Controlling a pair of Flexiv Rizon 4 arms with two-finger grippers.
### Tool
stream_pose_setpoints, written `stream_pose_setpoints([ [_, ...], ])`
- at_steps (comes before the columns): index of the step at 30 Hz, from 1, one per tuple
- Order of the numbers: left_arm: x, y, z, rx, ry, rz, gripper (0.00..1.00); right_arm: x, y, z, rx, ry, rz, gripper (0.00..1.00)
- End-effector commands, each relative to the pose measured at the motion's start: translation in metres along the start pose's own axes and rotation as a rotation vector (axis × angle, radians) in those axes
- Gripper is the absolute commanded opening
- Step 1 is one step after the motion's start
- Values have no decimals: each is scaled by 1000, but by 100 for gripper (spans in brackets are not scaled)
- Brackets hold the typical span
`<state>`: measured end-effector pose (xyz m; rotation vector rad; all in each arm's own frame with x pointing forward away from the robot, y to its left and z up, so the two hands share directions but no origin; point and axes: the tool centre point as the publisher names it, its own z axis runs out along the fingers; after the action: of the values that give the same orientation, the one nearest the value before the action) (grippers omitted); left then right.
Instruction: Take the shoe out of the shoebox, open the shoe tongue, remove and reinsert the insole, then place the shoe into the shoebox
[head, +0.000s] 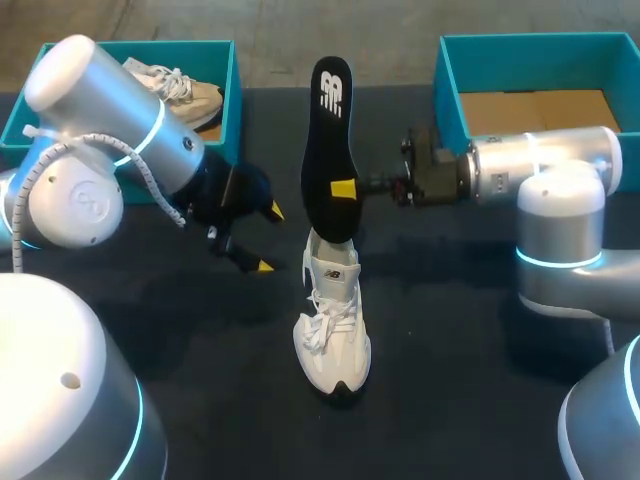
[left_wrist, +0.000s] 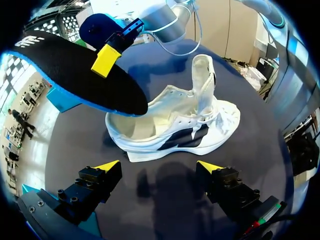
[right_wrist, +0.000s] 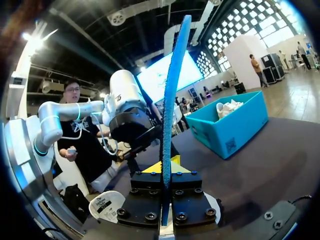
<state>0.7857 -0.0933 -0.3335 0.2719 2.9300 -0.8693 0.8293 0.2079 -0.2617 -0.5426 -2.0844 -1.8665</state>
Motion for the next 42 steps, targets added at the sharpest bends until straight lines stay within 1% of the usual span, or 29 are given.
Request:
stream_pose_setpoints([
  [1,-1,-2,1,-16,-18,-10,100,1,0,2,2,-4,1,0],
  [6,1,-3,2,-44,-50,-49,100,1,0,2,2,-4,1,0],
  [19,5,-4,5,-54,-74,-65,100,-4,-9,9,-15,-15,12,0],
  [25,6,-5,9,-51,-83,-71,100,-6,-19,10,-21,-24,13,0],
  [42,6,-2,11,-59,-108,-70,100,-6,-36,13,0,-32,5,0],
])
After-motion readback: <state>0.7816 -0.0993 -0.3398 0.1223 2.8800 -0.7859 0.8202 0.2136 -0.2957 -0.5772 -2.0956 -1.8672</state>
